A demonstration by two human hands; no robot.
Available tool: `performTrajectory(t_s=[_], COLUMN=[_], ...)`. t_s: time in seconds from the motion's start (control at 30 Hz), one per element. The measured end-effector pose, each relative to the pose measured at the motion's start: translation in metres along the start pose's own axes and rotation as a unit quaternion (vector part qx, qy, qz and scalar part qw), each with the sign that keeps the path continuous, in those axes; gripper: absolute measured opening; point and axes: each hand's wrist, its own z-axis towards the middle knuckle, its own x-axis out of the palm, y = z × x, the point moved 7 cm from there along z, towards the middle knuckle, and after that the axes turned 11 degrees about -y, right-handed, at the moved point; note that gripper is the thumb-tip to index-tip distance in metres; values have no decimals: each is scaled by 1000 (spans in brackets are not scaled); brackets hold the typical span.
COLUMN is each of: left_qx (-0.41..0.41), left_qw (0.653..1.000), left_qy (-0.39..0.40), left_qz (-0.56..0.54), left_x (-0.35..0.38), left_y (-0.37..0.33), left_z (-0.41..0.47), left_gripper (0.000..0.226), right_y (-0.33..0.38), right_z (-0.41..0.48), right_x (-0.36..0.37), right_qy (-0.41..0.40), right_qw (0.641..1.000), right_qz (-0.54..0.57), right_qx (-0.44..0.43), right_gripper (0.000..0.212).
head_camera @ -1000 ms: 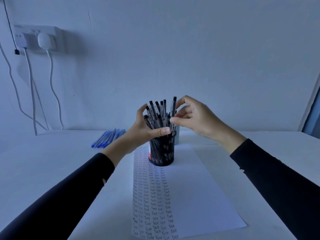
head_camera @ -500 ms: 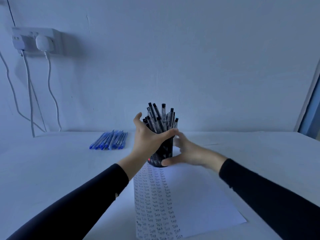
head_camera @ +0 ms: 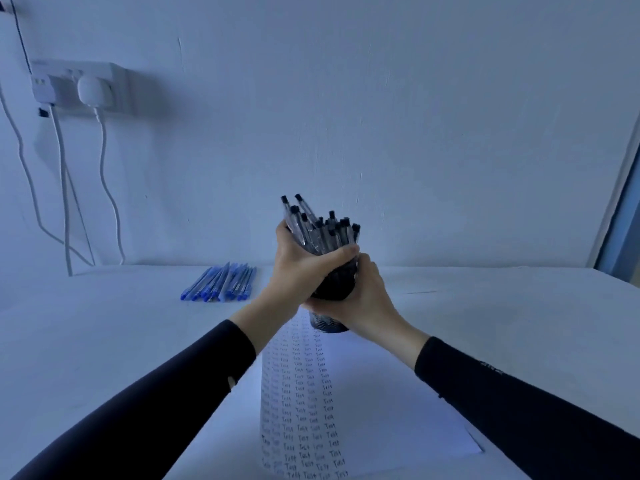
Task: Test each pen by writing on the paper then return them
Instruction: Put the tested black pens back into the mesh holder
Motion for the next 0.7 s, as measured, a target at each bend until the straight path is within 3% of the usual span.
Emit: performTrajectory(t_s=[0.07,0.17,0.23,0.27,0.33,0.37,0.47,0.53,0.63,0.7], left_qx=[38,43,-6,0,31,28,-2,13,52,134], left_qw=[996,975,960,949,935,941,986,996,994,983], left_qy=[83,216,279,315,350,333,157,58,65,69], left_qz=[23,6,-15,-6,41,49,59,65,70,100], left_x=[2,6,5,6,12,14,13,13,20,12], left_y=[-8,-10,-6,-7,-6,-6,7,13,10,-11], left_z=[2,4,5,2,-2,-3,-3,-11,-14,-6], left_gripper=[94,103,104,90,53,48,79,96,118,121], right_y=[-1,4,15,18,17,15,-2,-8,-11,-19], right_z=[1,4,-3,-6,-7,-5,-1,-3,1,3], right_x=[3,0,-2,-3,-4,-3,7,8,8,10], right_qy=[74,155,250,286,282,253,121,53,65,115], right_qw=[989,981,964,955,957,966,991,996,995,992], right_qz=[117,111,92,80,61,60,49,75,67,45], right_qx=[50,33,15,7,9,12,-3,3,-21,6], right_gripper=[80,86,70,61,53,53,66,69,73,87])
